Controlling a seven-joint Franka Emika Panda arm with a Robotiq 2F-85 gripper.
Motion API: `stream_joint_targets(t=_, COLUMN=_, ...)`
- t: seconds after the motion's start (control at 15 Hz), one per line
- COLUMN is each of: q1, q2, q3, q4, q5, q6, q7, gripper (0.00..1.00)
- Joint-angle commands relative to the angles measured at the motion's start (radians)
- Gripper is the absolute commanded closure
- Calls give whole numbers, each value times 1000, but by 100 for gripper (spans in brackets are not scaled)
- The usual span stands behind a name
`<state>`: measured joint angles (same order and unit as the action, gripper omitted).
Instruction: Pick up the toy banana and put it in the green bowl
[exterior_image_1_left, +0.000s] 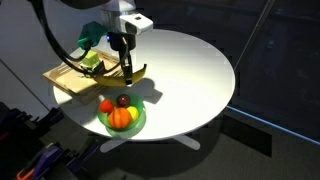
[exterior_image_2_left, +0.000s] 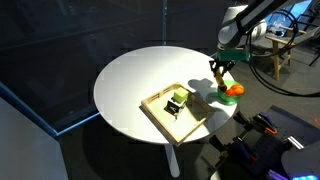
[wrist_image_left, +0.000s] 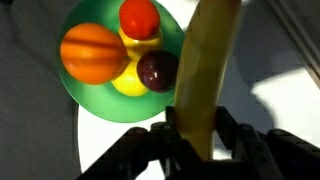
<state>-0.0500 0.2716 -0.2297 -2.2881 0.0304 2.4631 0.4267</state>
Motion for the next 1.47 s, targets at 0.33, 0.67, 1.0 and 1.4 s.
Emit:
stream_joint_targets(t=0.33, q1=-15, q2=-4, q3=2, q4=-19, q5=-7, q6=21, q7=5, gripper=56)
stream_joint_targets(t=0.67, q1=-15, q2=-4, q3=2, q4=-19, q5=-7, q6=21, q7=5, gripper=56)
stream_joint_targets(t=1.0, q1=-15, q2=-4, q3=2, q4=-19, q5=-7, q6=21, q7=5, gripper=56)
stream_joint_targets(t=1.4, q1=-16, q2=-11, q3=-1, q4=-21, q5=-4, q6=20, q7=13, gripper=81)
